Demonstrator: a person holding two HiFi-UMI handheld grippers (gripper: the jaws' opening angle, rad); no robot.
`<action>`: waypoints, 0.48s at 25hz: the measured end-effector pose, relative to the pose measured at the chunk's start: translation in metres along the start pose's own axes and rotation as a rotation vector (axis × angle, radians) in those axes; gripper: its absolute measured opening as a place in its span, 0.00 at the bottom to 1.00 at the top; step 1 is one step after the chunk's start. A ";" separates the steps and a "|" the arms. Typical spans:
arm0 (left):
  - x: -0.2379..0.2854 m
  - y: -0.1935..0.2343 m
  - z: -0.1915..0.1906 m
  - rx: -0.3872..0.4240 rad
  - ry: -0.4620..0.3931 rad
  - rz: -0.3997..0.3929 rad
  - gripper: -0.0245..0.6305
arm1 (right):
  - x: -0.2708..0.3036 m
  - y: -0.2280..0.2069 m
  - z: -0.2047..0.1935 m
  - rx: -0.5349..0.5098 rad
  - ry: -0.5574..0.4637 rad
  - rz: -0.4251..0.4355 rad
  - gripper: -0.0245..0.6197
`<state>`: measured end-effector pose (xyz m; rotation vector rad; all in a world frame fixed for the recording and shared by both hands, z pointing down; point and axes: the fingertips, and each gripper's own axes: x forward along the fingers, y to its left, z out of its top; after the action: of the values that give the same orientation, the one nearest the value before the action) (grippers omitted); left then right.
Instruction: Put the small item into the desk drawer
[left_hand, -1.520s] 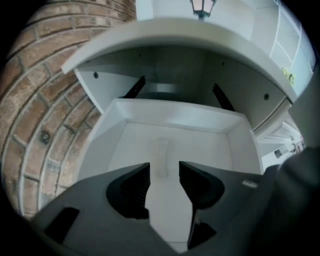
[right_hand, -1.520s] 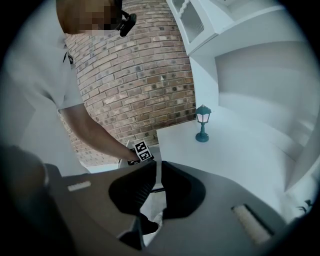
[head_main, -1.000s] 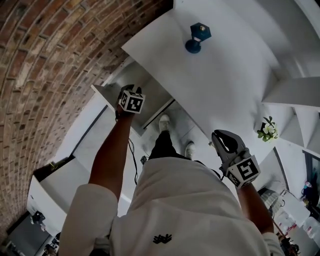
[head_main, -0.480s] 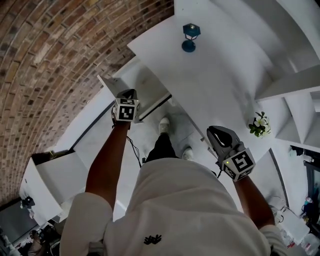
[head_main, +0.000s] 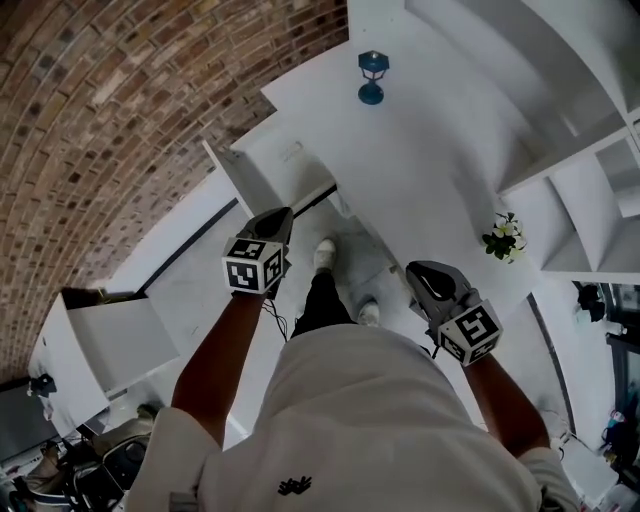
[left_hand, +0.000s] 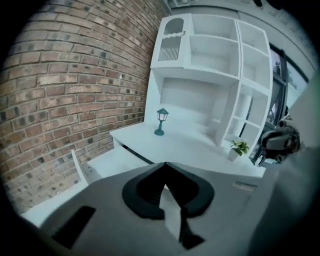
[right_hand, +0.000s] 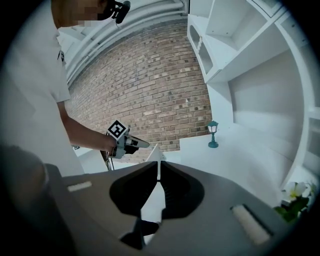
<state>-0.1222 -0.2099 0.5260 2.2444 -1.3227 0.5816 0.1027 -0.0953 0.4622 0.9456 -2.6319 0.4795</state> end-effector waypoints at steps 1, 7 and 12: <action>-0.008 -0.014 -0.001 -0.009 -0.009 -0.020 0.05 | -0.004 0.003 -0.002 -0.001 -0.002 0.002 0.09; -0.044 -0.096 -0.023 -0.005 0.009 -0.134 0.05 | -0.023 0.019 -0.012 0.007 -0.016 0.026 0.07; -0.070 -0.140 -0.024 -0.024 0.000 -0.204 0.05 | -0.031 0.036 -0.013 0.001 -0.024 0.055 0.06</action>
<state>-0.0320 -0.0880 0.4805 2.3233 -1.0778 0.4900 0.1044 -0.0470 0.4541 0.8864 -2.6851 0.4860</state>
